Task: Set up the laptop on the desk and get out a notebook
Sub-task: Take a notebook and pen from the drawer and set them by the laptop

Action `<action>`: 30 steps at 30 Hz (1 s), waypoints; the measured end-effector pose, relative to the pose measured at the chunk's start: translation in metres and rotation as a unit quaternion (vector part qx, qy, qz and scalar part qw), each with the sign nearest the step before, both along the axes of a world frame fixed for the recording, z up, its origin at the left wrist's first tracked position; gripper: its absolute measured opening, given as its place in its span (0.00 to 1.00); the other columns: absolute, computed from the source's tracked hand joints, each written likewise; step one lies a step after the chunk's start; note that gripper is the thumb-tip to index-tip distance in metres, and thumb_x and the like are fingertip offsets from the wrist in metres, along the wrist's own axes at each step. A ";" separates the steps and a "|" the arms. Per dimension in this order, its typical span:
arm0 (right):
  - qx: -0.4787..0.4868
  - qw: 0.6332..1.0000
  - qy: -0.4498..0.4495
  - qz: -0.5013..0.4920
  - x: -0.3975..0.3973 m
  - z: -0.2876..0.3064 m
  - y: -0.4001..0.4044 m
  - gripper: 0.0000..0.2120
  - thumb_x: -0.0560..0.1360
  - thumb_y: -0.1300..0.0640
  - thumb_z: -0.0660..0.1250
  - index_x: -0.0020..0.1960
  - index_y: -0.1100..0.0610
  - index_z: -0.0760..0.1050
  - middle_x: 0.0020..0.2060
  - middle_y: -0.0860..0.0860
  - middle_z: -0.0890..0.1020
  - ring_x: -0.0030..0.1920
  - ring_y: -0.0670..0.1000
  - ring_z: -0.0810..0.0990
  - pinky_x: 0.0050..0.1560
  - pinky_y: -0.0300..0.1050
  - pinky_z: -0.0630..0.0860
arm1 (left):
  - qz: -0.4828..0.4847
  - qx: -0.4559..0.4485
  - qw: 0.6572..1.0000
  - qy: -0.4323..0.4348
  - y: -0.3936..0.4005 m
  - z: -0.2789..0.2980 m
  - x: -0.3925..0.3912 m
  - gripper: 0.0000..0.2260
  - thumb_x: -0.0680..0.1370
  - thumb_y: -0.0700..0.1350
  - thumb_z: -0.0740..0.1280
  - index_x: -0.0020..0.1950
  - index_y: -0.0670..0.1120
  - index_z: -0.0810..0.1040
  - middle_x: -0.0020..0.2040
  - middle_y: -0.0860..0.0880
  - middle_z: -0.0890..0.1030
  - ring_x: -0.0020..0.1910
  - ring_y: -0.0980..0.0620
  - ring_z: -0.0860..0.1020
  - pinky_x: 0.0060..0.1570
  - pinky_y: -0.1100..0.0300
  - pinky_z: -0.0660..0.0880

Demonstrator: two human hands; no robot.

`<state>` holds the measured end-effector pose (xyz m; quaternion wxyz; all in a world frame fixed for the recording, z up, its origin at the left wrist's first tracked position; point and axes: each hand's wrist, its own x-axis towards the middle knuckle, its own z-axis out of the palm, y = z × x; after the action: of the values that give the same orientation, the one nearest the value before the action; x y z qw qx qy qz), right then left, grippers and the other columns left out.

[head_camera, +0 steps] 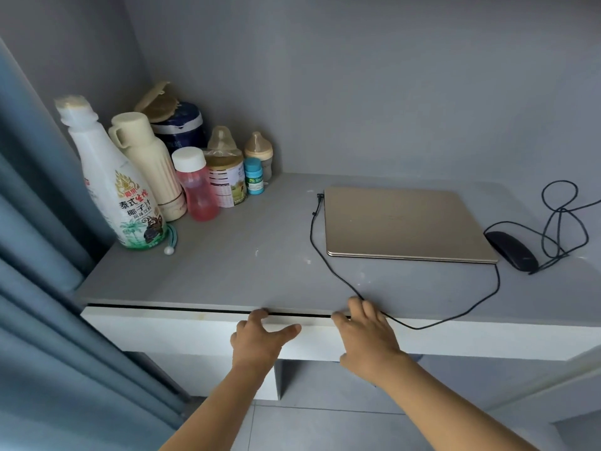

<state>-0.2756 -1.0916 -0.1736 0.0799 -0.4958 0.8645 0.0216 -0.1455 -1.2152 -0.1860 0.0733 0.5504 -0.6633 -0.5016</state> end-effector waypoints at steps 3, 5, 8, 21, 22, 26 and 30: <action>-0.017 1.000 0.007 0.014 0.004 -0.003 -0.009 0.23 0.69 0.60 0.66 0.63 0.55 0.68 0.64 0.53 0.64 0.64 0.57 0.63 0.64 0.45 0.61 | -0.058 -0.097 0.991 -0.075 0.001 0.001 -0.003 0.31 0.69 0.60 0.71 0.68 0.51 0.69 0.65 0.48 0.69 0.68 0.46 0.61 0.63 0.54 0.67; -0.014 1.000 0.008 0.010 0.007 -0.005 -0.012 0.21 0.69 0.60 0.66 0.62 0.56 0.69 0.62 0.53 0.64 0.63 0.56 0.64 0.63 0.45 0.61 | -0.094 -0.148 0.977 -0.119 0.000 0.003 -0.003 0.32 0.69 0.63 0.70 0.69 0.52 0.70 0.66 0.50 0.68 0.69 0.47 0.61 0.65 0.54 0.66; -0.010 1.000 0.008 -0.002 0.009 -0.006 -0.016 0.19 0.69 0.59 0.67 0.60 0.56 0.70 0.62 0.53 0.64 0.62 0.56 0.63 0.62 0.45 0.60 | -0.149 -0.214 0.950 -0.170 -0.002 0.006 -0.002 0.31 0.69 0.65 0.67 0.69 0.53 0.69 0.67 0.52 0.67 0.70 0.49 0.61 0.66 0.56 0.63; -0.076 0.996 0.028 -0.021 0.017 -0.017 -0.009 0.23 0.59 0.68 0.68 0.53 0.56 0.75 0.56 0.53 0.71 0.53 0.57 0.73 0.53 0.47 0.70 | -0.249 -0.332 0.888 -0.196 -0.014 -0.012 0.019 0.29 0.71 0.52 0.68 0.71 0.57 0.62 0.69 0.58 0.66 0.71 0.53 0.62 0.67 0.58 0.61; -0.075 0.996 0.028 -0.041 0.017 -0.019 -0.006 0.24 0.53 0.67 0.72 0.48 0.55 0.77 0.52 0.52 0.74 0.48 0.56 0.76 0.46 0.46 0.73 | -0.250 -0.332 0.890 -0.189 -0.016 -0.014 0.024 0.29 0.72 0.52 0.68 0.71 0.58 0.62 0.69 0.58 0.66 0.71 0.54 0.62 0.68 0.58 0.60; -0.058 0.995 0.028 -0.071 0.015 -0.034 0.010 0.31 0.36 0.63 0.75 0.39 0.49 0.77 0.40 0.49 0.75 0.35 0.51 0.77 0.32 0.40 0.73 | -0.258 -0.318 0.895 -0.176 -0.019 -0.015 0.038 0.27 0.72 0.55 0.68 0.69 0.60 0.64 0.68 0.59 0.68 0.71 0.53 0.62 0.70 0.58 0.57; -0.055 0.997 0.031 -0.050 0.020 -0.039 0.018 0.32 0.34 0.61 0.76 0.38 0.47 0.77 0.34 0.46 0.76 0.33 0.50 0.76 0.30 0.39 0.73 | -0.267 -0.303 0.901 -0.158 -0.015 -0.017 0.045 0.27 0.71 0.54 0.70 0.69 0.58 0.65 0.66 0.58 0.70 0.65 0.50 0.65 0.70 0.60 0.61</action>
<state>-0.2560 -1.0736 -0.2128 0.0265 -0.4549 0.8900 -0.0143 -0.1000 -1.2303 -0.2029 -0.0057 0.3758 -0.9084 -0.1834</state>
